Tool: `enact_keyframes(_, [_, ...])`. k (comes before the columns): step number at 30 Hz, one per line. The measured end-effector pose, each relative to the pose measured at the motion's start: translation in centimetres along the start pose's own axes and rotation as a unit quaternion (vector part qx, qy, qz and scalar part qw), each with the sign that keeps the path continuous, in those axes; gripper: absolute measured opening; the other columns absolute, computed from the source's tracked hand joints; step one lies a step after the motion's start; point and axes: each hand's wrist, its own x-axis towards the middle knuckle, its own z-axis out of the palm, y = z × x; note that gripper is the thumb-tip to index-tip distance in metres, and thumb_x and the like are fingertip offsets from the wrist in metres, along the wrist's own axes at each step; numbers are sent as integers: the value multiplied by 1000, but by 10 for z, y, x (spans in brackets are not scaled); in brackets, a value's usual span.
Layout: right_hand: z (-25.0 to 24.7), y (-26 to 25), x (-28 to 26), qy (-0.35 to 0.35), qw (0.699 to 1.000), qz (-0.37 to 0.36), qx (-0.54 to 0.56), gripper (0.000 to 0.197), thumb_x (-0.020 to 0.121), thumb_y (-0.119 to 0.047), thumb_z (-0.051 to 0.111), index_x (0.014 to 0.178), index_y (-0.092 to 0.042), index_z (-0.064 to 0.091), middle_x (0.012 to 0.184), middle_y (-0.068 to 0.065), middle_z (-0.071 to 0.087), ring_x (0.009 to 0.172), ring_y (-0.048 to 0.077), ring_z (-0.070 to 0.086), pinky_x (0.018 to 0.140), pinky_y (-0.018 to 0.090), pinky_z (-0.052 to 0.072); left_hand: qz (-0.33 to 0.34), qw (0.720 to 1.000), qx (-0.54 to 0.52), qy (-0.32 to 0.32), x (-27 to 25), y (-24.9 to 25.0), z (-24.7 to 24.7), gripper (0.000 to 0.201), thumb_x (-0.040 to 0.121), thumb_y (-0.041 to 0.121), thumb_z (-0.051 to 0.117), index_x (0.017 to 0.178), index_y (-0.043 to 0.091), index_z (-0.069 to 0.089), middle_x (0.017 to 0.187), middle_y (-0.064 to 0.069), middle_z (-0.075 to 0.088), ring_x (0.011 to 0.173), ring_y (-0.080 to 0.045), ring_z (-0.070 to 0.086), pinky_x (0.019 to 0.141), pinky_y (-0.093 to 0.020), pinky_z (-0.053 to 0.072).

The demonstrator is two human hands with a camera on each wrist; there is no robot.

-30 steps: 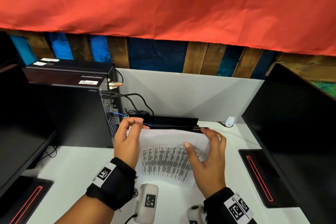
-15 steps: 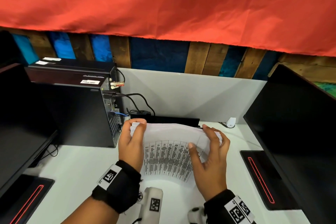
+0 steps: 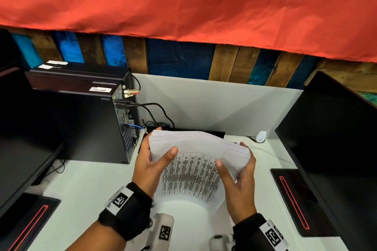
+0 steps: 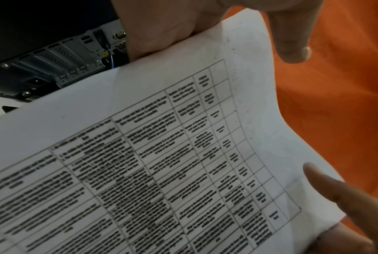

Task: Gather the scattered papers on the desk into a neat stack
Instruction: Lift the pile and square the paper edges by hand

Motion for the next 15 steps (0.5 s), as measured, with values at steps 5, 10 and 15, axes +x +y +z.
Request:
enact_keyframes(5, [-2, -1, 1, -7, 999, 13, 29, 70, 69, -53, 72, 126, -18, 52, 118, -2, 68, 113, 14, 63, 102, 42, 48, 14, 1000, -13, -14, -4, -4, -2, 84, 60, 44, 78, 131, 12, 48, 119, -4, 68, 111, -14, 65, 83, -16, 52])
enact_keyframes(10, [-1, -2, 3, -3, 999, 25, 43, 69, 69, -52, 75, 125, -17, 52, 118, -1, 68, 113, 15, 63, 102, 41, 47, 14, 1000, -1, -20, -5, -5, -2, 78, 61, 42, 79, 128, 15, 49, 117, 2, 69, 108, -9, 65, 81, -14, 52])
enact_keyframes(15, [-4, 0, 6, 1, 995, 73, 72, 56, 71, -39, 76, 119, -18, 55, 111, 1, 71, 104, 16, 68, 91, 32, 55, 5, 1000, 19, -2, 6, -10, -11, 59, 70, -14, 63, 118, 18, 52, 110, 0, 67, 103, -13, 63, 79, -19, 55])
